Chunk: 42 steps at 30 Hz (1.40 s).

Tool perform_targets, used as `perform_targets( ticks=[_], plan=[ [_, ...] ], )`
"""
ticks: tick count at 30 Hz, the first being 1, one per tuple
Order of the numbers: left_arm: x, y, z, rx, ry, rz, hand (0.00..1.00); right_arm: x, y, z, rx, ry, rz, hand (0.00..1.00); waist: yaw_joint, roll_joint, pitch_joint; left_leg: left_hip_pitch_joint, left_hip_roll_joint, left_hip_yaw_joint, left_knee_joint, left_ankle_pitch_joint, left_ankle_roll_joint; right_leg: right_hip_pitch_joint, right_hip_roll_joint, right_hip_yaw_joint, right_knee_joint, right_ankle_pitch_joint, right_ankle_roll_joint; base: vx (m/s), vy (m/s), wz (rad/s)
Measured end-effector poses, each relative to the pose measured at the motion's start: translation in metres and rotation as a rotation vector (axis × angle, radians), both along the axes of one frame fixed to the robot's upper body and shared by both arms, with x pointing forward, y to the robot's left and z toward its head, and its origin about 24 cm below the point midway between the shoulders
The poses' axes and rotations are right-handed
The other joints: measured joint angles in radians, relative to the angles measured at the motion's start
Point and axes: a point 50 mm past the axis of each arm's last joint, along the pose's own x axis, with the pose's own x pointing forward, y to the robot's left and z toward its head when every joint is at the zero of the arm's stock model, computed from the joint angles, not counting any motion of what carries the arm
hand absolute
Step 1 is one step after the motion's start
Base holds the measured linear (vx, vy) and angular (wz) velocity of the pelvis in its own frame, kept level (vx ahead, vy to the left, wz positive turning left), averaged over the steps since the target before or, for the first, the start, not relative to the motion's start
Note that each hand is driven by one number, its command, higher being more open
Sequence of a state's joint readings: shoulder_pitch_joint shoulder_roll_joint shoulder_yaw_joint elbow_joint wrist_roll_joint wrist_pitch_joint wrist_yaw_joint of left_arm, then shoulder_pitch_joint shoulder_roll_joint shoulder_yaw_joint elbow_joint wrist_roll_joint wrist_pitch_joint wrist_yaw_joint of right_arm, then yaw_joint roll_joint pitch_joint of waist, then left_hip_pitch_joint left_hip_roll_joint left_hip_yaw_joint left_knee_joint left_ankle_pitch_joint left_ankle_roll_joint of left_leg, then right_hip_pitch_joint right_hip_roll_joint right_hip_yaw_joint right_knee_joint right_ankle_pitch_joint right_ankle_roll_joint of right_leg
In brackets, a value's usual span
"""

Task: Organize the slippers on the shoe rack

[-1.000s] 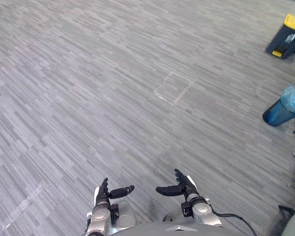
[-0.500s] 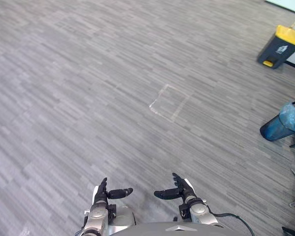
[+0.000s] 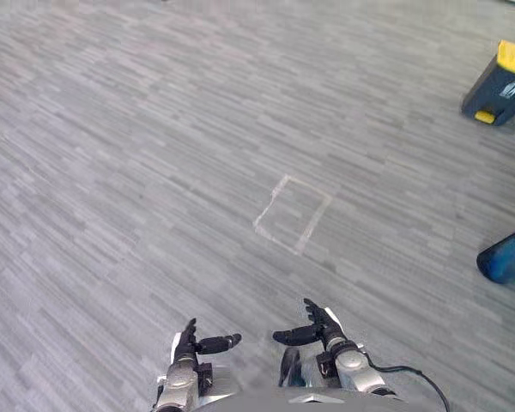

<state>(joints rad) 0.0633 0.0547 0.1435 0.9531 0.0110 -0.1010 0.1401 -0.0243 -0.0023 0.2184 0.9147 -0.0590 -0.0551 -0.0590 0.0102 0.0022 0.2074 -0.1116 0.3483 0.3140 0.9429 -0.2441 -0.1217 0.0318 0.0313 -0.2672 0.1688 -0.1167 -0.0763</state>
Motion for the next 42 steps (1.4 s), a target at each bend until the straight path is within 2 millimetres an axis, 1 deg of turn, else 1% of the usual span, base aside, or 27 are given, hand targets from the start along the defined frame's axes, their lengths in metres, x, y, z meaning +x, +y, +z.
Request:
perform_targets(
  ticks=[3,4,5,6,7,8,10,11,15,17,18,20,22,23,24,25,26,27,29,30,32,33,34,37,39,41,42],
  plan=[
    [0.01,0.0,0.005,0.004,-0.047,-0.005,1.0,0.012,-0.001,0.005,-0.013,-0.036,-0.003,1.0,0.035,-0.014,0.01,-0.1,-0.097,-0.003,-0.373,-0.026,0.021,0.07,-0.024,0.069,-0.059,0.001,0.016,0.44,0.115,-0.73],
    [0.011,0.0,0.006,0.005,-0.049,-0.005,1.0,0.013,-0.001,0.005,-0.013,-0.036,-0.003,1.0,0.036,-0.016,0.011,-0.103,-0.102,-0.008,-0.387,-0.025,0.022,0.073,-0.026,0.071,-0.06,0.0,0.018,0.38,0.189,-0.46],
    [0.015,0.002,0.008,0.012,-0.069,-0.004,1.0,0.013,-0.002,0.006,-0.017,-0.038,-0.007,1.0,0.04,-0.029,0.024,-0.124,-0.169,-0.087,-0.6,0.082,0.028,0.124,-0.058,0.084,-0.082,-0.02,0.055,0.31,0.176,-0.26],
    [0.014,0.001,0.008,0.011,-0.07,-0.002,1.0,0.011,-0.002,0.004,-0.019,-0.032,-0.009,1.0,0.043,-0.028,0.024,-0.116,-0.185,-0.107,-0.636,0.155,0.023,0.136,-0.061,0.091,-0.089,-0.028,0.067,0.4,0.23,-0.38],
    [0.013,0.001,0.007,0.008,-0.067,0.006,1.0,0.007,-0.003,0.001,-0.025,-0.01,-0.008,1.0,0.046,-0.036,0.021,-0.084,-0.209,-0.109,-0.667,0.236,0.079,0.165,-0.076,0.106,-0.104,-0.039,0.09,0.42,0.226,-0.13],
    [0.014,0.004,0.008,0.018,-0.064,0.002,1.0,0.005,0.0,0.0,-0.02,-0.005,-0.008,1.0,0.039,-0.063,0.013,-0.081,-0.235,-0.106,-0.668,0.222,0.098,0.167,-0.105,0.102,-0.106,-0.028,0.108,0.42,0.219,-0.02],
    [0.015,0.005,0.008,0.017,-0.061,-0.004,1.0,0.003,0.002,-0.001,-0.019,0.002,-0.002,1.0,0.04,-0.066,0.012,-0.09,-0.248,-0.105,-0.634,0.183,0.12,0.169,-0.123,0.098,-0.096,-0.007,0.139,0.39,0.216,0.11],
    [0.014,0.005,0.007,0.014,-0.051,-0.001,1.0,0.001,0.001,-0.002,-0.027,0.01,0.006,1.0,0.04,-0.057,0.012,-0.08,-0.25,-0.104,-0.595,0.125,0.128,0.16,-0.129,0.103,-0.032,-0.007,0.142,0.42,0.257,-0.07],
    [0.008,0.002,0.001,0.013,0.002,-0.027,1.0,0.0,0.004,-0.003,-0.019,0.015,0.013,1.0,0.036,-0.036,0.021,0.088,-0.259,-0.045,-0.658,0.045,0.144,-0.051,-0.223,0.097,0.557,0.009,0.195,0.35,0.214,-0.33],
    [0.003,0.005,-0.001,0.029,0.029,-0.058,1.0,-0.001,0.004,-0.002,-0.014,0.016,0.016,1.0,0.019,-0.033,0.022,0.198,-0.272,-0.028,-0.712,0.035,0.152,-0.12,-0.268,0.017,0.713,-0.049,0.139,0.39,0.164,-0.15],
    [0.001,0.006,-0.001,0.035,0.034,-0.064,1.0,0.002,0.005,-0.001,-0.012,0.006,0.018,1.0,0.012,-0.027,0.019,0.236,-0.266,-0.028,-0.744,0.035,0.152,-0.155,-0.264,-0.039,0.699,-0.083,0.119,0.43,0.122,0.01],
    [0.0,0.006,-0.001,0.036,0.038,-0.064,1.0,0.007,0.005,0.002,-0.012,-0.014,0.021,1.0,0.004,-0.019,0.02,0.268,-0.252,-0.027,-0.774,0.035,0.152,-0.216,-0.239,-0.108,0.606,-0.106,0.093,0.35,0.011,0.08],
    [-0.004,0.005,-0.004,0.028,0.061,-0.065,1.0,0.008,0.005,0.002,-0.013,-0.017,0.022,1.0,-0.003,-0.015,0.022,0.294,-0.235,-0.026,-0.784,0.03,0.144,-0.261,-0.202,-0.178,0.39,-0.091,0.09,0.44,-0.082,0.16],
    [-0.005,0.005,-0.004,0.023,0.065,-0.059,1.0,0.007,0.004,0.001,-0.014,-0.011,0.021,1.0,-0.005,-0.016,0.022,0.307,-0.232,-0.026,-0.784,0.021,0.128,-0.263,-0.18,-0.194,0.287,-0.055,0.085,0.39,-0.117,0.18],
    [-0.008,0.009,-0.004,0.033,0.07,-0.06,1.0,0.0,0.004,-0.002,-0.012,0.006,0.019,1.0,-0.006,-0.038,0.011,0.334,-0.254,-0.028,-0.782,-0.009,0.079,-0.259,-0.155,-0.192,0.145,0.13,0.026,0.31,-0.111,0.12],
    [-0.008,0.01,-0.005,0.036,0.076,-0.061,1.0,-0.004,0.002,-0.003,-0.016,0.007,0.022,1.0,-0.002,-0.049,0.001,0.358,-0.261,-0.033,-0.779,-0.036,0.061,-0.251,-0.156,-0.204,0.15,0.127,-0.021,0.33,-0.11,-0.27],
    [-0.008,0.0,-0.006,0.017,0.079,-0.069,1.0,0.001,-0.004,-0.002,-0.033,-0.003,0.022,1.0,0.008,0.003,-0.005,0.368,-0.218,-0.03,-0.763,-0.05,0.054,-0.256,-0.125,-0.191,0.176,0.104,-0.021,0.4,-0.166,-0.29],
    [-0.008,-0.005,-0.007,0.006,0.078,-0.084,1.0,0.001,-0.008,-0.001,-0.042,-0.006,0.018,1.0,-0.014,0.017,-0.01,0.355,-0.208,-0.044,-0.725,-0.05,0.053,-0.242,-0.113,-0.199,0.168,0.071,-0.012,0.48,-0.204,-0.23],
    [-0.009,-0.011,-0.008,-0.002,0.083,-0.101,1.0,-0.004,-0.013,-0.004,-0.05,0.01,0.005,1.0,-0.018,0.025,-0.013,0.304,-0.175,-0.09,-0.571,-0.04,0.037,-0.199,-0.092,-0.206,0.141,0.039,-0.006,0.39,-0.197,0.1],
    [-0.007,-0.014,-0.008,-0.019,0.077,-0.097,1.0,-0.005,-0.014,-0.004,-0.05,0.015,-0.009,1.0,-0.019,0.025,-0.013,0.253,-0.147,-0.122,-0.424,-0.016,-0.003,-0.16,-0.074,-0.21,0.113,0.029,-0.005,0.38,-0.176,0.06],
    [-0.004,-0.014,-0.007,-0.017,0.068,-0.108,1.0,-0.008,-0.014,-0.004,-0.048,0.017,-0.016,1.0,-0.017,0.024,-0.012,0.178,-0.115,-0.15,-0.225,0.068,-0.032,-0.104,-0.056,-0.209,0.079,0.014,-0.004,0.39,-0.139,-0.03],
    [-0.004,-0.011,-0.006,-0.016,0.06,-0.087,1.0,-0.01,-0.016,-0.005,-0.047,0.017,-0.026,1.0,-0.013,0.022,-0.012,0.103,-0.08,-0.145,-0.07,0.04,-0.033,-0.053,-0.038,-0.192,0.045,0.004,-0.013,0.32,-0.061,-0.41],
    [-0.001,-0.009,-0.005,-0.01,0.048,-0.076,1.0,-0.011,-0.017,-0.005,-0.041,0.022,-0.048,1.0,-0.005,0.014,-0.014,0.052,-0.072,-0.121,-0.05,-0.014,-0.004,-0.019,-0.035,-0.166,0.019,0.005,-0.009,0.31,-0.016,-0.46],
    [0.003,-0.007,-0.002,-0.002,0.028,-0.079,1.0,-0.01,-0.02,-0.005,-0.046,0.021,-0.065,1.0,0.008,0.0,-0.006,-0.01,-0.104,-0.116,-0.244,-0.063,0.015,0.024,-0.04,-0.088,-0.008,0.007,0.0,0.29,0.067,-0.83],
    [0.006,-0.007,-0.001,0.002,0.011,-0.083,1.0,-0.01,-0.023,-0.005,-0.046,0.022,-0.085,1.0,0.013,-0.005,-0.001,-0.038,-0.166,-0.224,-0.429,-0.059,0.014,0.043,-0.055,-0.017,-0.008,-0.001,0.026,0.27,0.172,-1.1],
    [0.006,-0.009,-0.001,-0.004,0.012,-0.081,1.0,-0.014,-0.027,-0.007,-0.059,0.034,-0.092,1.0,0.013,0.01,-0.004,-0.042,-0.206,-0.353,-0.553,0.025,-0.001,0.048,-0.058,0.046,0.023,-0.027,0.066,0.29,0.274,-0.92],
    [0.005,-0.012,-0.002,-0.012,0.017,-0.079,1.0,-0.018,-0.03,-0.009,-0.071,0.051,-0.096,1.0,0.015,0.012,-0.006,-0.021,-0.214,-0.344,-0.538,0.08,0.025,0.048,-0.057,0.09,0.049,-0.05,0.091,0.32,0.308,-1.1]
  ],
)
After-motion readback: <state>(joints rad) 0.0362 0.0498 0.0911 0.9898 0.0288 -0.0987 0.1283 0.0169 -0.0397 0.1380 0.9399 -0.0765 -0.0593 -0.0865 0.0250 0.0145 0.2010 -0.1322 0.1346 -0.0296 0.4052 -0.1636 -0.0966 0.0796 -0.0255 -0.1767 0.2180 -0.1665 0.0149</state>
